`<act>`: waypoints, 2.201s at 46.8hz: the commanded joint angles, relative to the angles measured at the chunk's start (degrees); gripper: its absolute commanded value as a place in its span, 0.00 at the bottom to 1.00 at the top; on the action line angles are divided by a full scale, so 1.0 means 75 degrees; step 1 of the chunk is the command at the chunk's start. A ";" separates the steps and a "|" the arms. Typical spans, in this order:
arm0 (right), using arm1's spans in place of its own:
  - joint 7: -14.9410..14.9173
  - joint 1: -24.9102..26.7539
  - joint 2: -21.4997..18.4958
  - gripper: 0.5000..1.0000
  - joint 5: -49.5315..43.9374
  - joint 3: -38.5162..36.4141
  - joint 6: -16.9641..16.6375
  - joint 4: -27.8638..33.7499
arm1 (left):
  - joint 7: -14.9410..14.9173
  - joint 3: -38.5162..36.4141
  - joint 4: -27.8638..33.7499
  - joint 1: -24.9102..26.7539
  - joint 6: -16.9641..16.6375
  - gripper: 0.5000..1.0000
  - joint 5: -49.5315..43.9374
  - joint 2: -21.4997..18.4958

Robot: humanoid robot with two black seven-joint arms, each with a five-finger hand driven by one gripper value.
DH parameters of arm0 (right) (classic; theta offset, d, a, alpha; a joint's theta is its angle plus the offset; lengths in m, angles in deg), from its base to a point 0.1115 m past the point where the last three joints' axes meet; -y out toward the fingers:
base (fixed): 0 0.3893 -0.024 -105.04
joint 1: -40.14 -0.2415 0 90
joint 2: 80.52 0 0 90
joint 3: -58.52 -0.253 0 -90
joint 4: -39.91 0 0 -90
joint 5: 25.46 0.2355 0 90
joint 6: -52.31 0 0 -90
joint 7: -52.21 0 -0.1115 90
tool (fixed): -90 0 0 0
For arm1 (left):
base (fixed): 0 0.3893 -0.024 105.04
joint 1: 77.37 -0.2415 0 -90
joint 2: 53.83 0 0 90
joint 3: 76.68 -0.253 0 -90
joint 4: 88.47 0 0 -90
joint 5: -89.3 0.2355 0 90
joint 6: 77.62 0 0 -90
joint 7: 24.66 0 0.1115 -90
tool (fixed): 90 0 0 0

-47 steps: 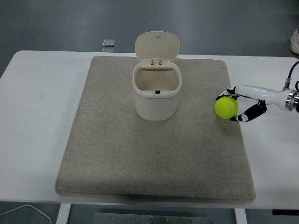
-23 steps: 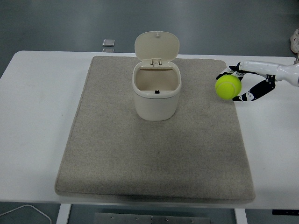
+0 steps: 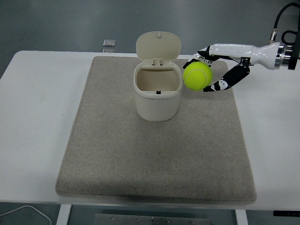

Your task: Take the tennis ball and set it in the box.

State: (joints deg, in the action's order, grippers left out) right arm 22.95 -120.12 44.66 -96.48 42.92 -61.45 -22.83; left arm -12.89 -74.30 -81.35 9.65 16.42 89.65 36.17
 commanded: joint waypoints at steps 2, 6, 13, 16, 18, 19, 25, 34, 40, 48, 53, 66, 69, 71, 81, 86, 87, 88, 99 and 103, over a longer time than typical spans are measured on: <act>0.0221 -0.0007 -0.0237 0.00 0.0013 -0.0007 0.0039 0.0011 | 0.0000 0.0000 0.0000 -0.0001 0.0000 0.98 0.0000 0.0000; 0.0386 -0.0054 -0.0331 0.00 0.0071 -0.0018 0.0039 -0.0012 | 0.0000 0.0000 0.0000 -0.0001 0.0000 0.98 0.0000 0.0000; 0.0667 -0.0241 -0.0436 0.00 0.0504 -0.0007 0.0039 -0.0001 | 0.0000 0.0000 0.0000 -0.0001 0.0000 0.98 0.0000 0.0000; 0.0749 -0.0311 -0.0436 0.00 0.0587 -0.0007 0.0039 -0.0012 | 0.0000 0.0000 0.0000 -0.0001 0.0000 0.98 0.0000 0.0000; 0.0761 -0.0323 -0.0448 0.00 0.0634 -0.0007 0.0039 -0.0012 | 0.0000 0.0000 0.0000 -0.0001 0.0000 0.98 0.0000 0.0000; 0.0761 -0.0335 -0.0448 0.00 0.0645 -0.0007 0.0039 -0.0012 | 0.0000 0.0000 0.0000 -0.0001 0.0000 0.98 0.0000 0.0000; 0.0960 -0.0358 -0.0542 0.00 0.0657 -0.0007 0.0039 -0.0012 | 0.0000 0.0000 0.0000 -0.0001 0.0000 0.98 0.0000 0.0000; 0.1370 -0.0370 -0.0800 0.07 0.1020 0.0005 0.0027 -0.0024 | 0.0000 0.0000 0.0000 -0.0001 0.0000 0.98 0.0000 0.0000; 0.1581 -0.0370 -0.0846 0.12 0.1067 -0.0007 0.0027 -0.0024 | 0.0000 0.0000 0.0000 -0.0001 0.0000 0.98 0.0000 0.0000; 0.1593 -0.0370 -0.0964 0.18 0.1067 -0.0007 0.0039 -0.0024 | 0.0000 0.0000 0.0000 -0.0001 0.0000 0.98 0.0000 0.0000; 0.1745 -0.0359 -0.1011 0.18 0.1067 -0.0007 0.0039 -0.0024 | 0.0000 0.0000 0.0000 -0.0001 0.0000 0.98 0.0000 0.0000; 0.1804 -0.0358 -0.1140 0.23 0.1067 -0.0007 0.0238 -0.0036 | 0.0000 0.0000 0.0000 -0.0001 0.0000 0.98 0.0000 0.0000; 0.1804 -0.0358 -0.1151 0.27 0.1067 -0.0007 0.0238 -0.0036 | 0.0000 0.0000 0.0000 0.0010 0.0000 0.98 0.0000 0.0000; 0.1804 -0.0358 -0.1151 0.29 0.1067 -0.0007 0.0250 -0.0036 | 0.0000 0.0000 0.0000 -0.0001 0.0000 0.98 0.0000 0.0000; 0.1804 -0.0358 -0.1175 0.45 0.1067 -0.0007 0.0250 -0.0036 | 0.0000 0.0000 0.0000 -0.0001 0.0000 0.98 0.0000 0.0000; 0.1804 -0.0358 -0.1175 0.55 0.1056 -0.0007 0.0262 -0.0036 | 0.0000 0.0000 0.0000 -0.0001 0.0000 0.98 0.0000 0.0000; 0.1804 -0.0358 -0.1175 0.58 0.1056 -0.0007 0.0262 -0.0036 | 0.0000 0.0000 0.0000 -0.0001 0.0000 0.98 0.0000 0.0000; 0.1804 -0.0358 -0.1175 0.59 0.1067 -0.0007 0.0285 -0.0036 | 0.0000 0.0000 0.0000 -0.0001 0.0000 0.98 0.0000 0.0000; 0.1804 -0.0370 -0.1186 0.72 0.1056 -0.0007 0.0344 -0.0036 | 0.0000 0.0000 0.0000 -0.0001 0.0000 0.98 0.0000 0.0000; 0.1804 -0.0370 -0.1186 0.72 0.1056 0.0005 0.0344 -0.0036 | 0.0000 0.0000 0.0000 -0.0001 0.0000 0.98 0.0000 0.0000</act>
State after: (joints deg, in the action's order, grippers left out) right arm 36.47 -122.82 35.76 -88.55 42.87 -58.87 -23.11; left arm -12.88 -74.30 -81.35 9.64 16.42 89.65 36.17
